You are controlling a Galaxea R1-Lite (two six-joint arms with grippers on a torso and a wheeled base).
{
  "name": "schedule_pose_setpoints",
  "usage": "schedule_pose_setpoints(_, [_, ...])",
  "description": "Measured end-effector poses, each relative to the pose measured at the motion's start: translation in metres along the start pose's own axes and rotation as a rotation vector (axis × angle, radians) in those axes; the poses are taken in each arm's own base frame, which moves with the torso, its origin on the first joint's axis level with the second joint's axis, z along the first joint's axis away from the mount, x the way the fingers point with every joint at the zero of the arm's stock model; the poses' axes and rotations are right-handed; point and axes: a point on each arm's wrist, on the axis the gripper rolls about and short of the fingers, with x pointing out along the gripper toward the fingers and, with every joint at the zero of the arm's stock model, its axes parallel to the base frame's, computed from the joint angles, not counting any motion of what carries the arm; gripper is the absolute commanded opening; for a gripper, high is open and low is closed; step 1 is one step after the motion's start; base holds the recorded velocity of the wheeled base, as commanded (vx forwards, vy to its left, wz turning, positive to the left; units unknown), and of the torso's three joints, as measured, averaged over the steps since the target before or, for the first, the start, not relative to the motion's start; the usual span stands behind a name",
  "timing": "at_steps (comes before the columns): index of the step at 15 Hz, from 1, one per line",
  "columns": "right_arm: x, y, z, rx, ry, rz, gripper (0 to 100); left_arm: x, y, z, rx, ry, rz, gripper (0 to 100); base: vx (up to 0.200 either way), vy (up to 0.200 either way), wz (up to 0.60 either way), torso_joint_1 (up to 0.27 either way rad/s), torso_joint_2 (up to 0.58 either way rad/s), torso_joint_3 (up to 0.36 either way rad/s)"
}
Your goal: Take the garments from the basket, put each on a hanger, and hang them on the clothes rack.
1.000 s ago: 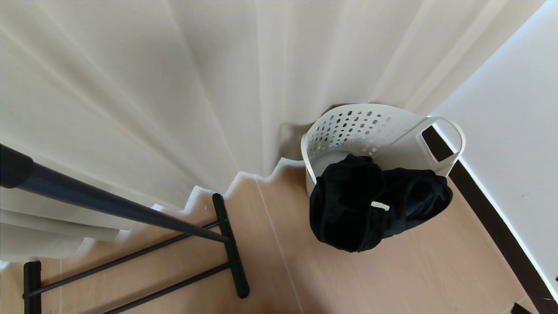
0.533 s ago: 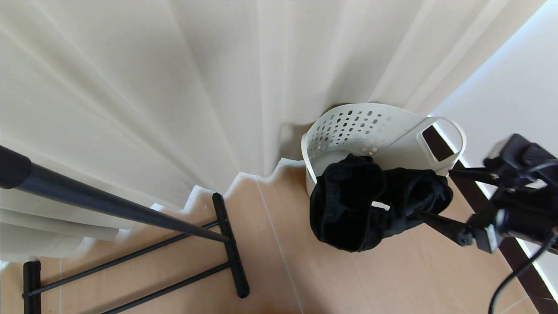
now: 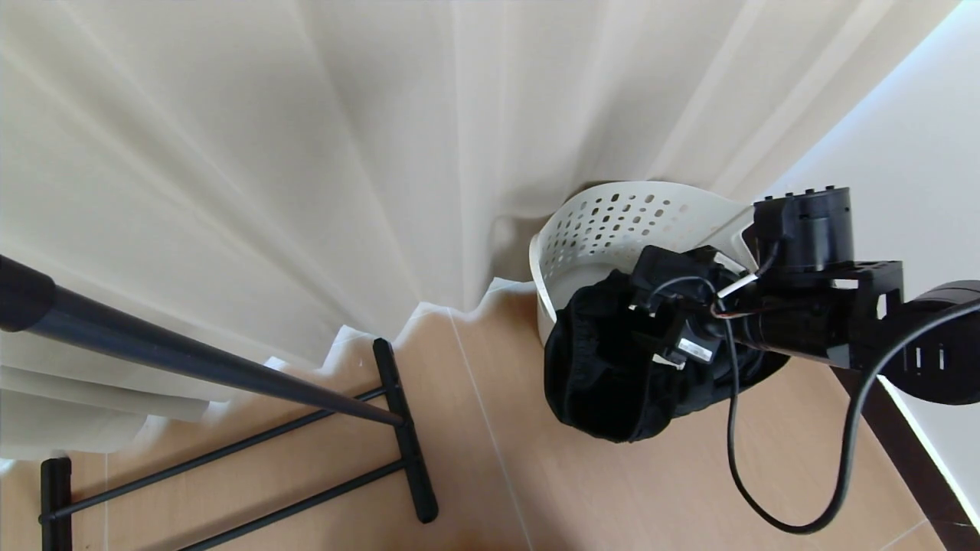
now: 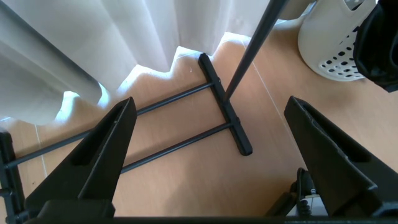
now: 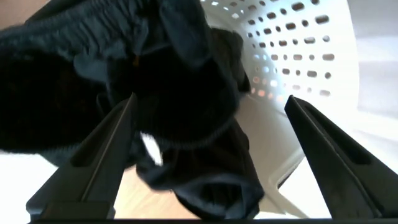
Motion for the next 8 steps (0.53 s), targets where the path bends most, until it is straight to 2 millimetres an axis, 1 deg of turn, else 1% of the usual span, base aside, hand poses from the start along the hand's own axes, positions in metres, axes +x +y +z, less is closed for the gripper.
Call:
schedule_pose_setpoints(4, [0.032, 0.0, 0.008, -0.005, 0.03, -0.017, 100, 0.0, 0.0, 0.0, 0.0, 0.0, 0.0, 100, 0.0, 0.0, 0.0, 0.0, 0.0, 0.0])
schedule_pose_setpoints(8, [0.051, -0.002, 0.012, -0.004, 0.049, -0.036, 100, 0.0, 0.0, 0.0, 0.0, 0.0, 0.0, 100, 0.0, 0.0, 0.0, 0.0, 0.0, 0.0])
